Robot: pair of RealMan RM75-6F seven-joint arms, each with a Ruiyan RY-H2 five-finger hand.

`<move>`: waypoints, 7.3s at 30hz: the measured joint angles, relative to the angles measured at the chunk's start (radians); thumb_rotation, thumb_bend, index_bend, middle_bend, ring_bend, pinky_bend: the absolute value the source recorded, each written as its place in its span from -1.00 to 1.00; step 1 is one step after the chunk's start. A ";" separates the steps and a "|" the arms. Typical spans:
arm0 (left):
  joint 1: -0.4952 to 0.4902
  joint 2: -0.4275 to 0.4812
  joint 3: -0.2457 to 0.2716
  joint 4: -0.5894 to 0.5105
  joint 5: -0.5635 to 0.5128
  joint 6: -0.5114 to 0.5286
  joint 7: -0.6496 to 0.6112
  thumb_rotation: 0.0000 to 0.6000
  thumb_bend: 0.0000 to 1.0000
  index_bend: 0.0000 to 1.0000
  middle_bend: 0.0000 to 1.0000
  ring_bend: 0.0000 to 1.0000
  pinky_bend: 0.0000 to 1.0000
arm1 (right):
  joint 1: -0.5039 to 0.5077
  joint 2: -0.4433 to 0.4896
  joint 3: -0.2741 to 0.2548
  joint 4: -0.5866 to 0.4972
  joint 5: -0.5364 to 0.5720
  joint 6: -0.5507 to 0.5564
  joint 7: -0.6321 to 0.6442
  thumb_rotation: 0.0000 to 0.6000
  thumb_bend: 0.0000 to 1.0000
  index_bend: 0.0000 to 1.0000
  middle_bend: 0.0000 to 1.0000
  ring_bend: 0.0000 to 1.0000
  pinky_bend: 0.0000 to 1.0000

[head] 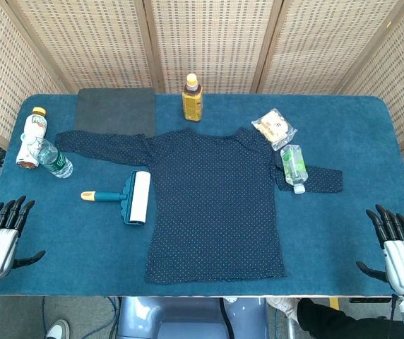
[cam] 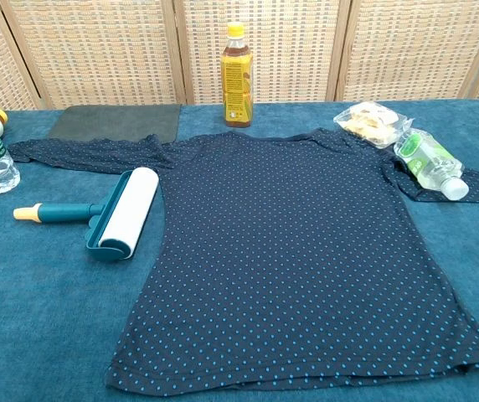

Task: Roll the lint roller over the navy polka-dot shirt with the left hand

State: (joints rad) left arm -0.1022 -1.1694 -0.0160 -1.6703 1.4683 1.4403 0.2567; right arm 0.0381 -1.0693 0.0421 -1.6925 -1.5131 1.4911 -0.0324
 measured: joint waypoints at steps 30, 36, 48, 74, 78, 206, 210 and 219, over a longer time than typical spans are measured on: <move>-0.010 -0.011 -0.003 0.002 -0.017 -0.020 0.024 1.00 -1.00 -1.00 -1.00 -1.00 -1.00 | 0.001 -0.005 -0.001 0.006 0.001 -0.005 0.015 1.00 -0.84 -1.00 -1.00 -1.00 -1.00; -0.029 -0.020 -0.022 0.005 -0.025 -0.030 0.033 1.00 -1.00 -1.00 -0.72 -0.63 -0.39 | -0.001 -0.004 0.000 0.006 0.007 -0.004 0.017 1.00 -0.84 -1.00 -1.00 -1.00 -1.00; -0.176 -0.020 -0.100 0.038 -0.114 -0.265 -0.035 1.00 -0.75 -0.63 0.65 0.39 0.34 | 0.003 -0.009 0.003 0.013 0.019 -0.016 0.012 1.00 -0.84 -1.00 -1.00 -1.00 -1.00; -0.557 -0.130 -0.164 0.235 -0.530 -0.657 0.242 1.00 -0.64 -0.26 0.87 0.56 0.44 | 0.010 -0.023 0.017 0.049 0.058 -0.037 0.028 1.00 -0.84 -1.00 -1.00 -1.00 -1.00; -0.588 -0.176 -0.147 0.280 -0.559 -0.654 0.295 1.00 -0.65 -0.24 0.87 0.56 0.44 | 0.012 -0.030 0.020 0.060 0.064 -0.040 0.029 1.00 -0.84 -1.00 -1.00 -1.00 -1.00; -1.596 -0.553 0.090 0.321 -1.750 -0.603 1.103 1.00 0.23 0.77 0.87 0.56 0.39 | 0.024 -0.002 0.049 0.109 0.127 -0.105 0.187 1.00 -0.84 -1.00 -1.00 -1.00 -1.00; -1.565 -0.521 0.103 0.303 -1.736 -0.597 1.101 1.00 0.23 0.77 0.87 0.56 0.39 | 0.024 -0.004 0.049 0.109 0.128 -0.105 0.181 1.00 -0.84 -1.00 -1.00 -1.00 -1.00; -1.470 -0.408 0.181 0.220 -1.664 -0.579 1.068 1.00 0.23 0.77 0.87 0.56 0.39 | 0.025 -0.009 0.045 0.102 0.121 -0.101 0.162 1.00 -0.84 -1.00 -1.00 -1.00 -1.00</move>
State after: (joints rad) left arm -1.5726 -1.5777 0.1647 -1.4504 -0.1958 0.8613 1.3250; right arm 0.0632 -1.0782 0.0868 -1.5904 -1.3919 1.3900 0.1294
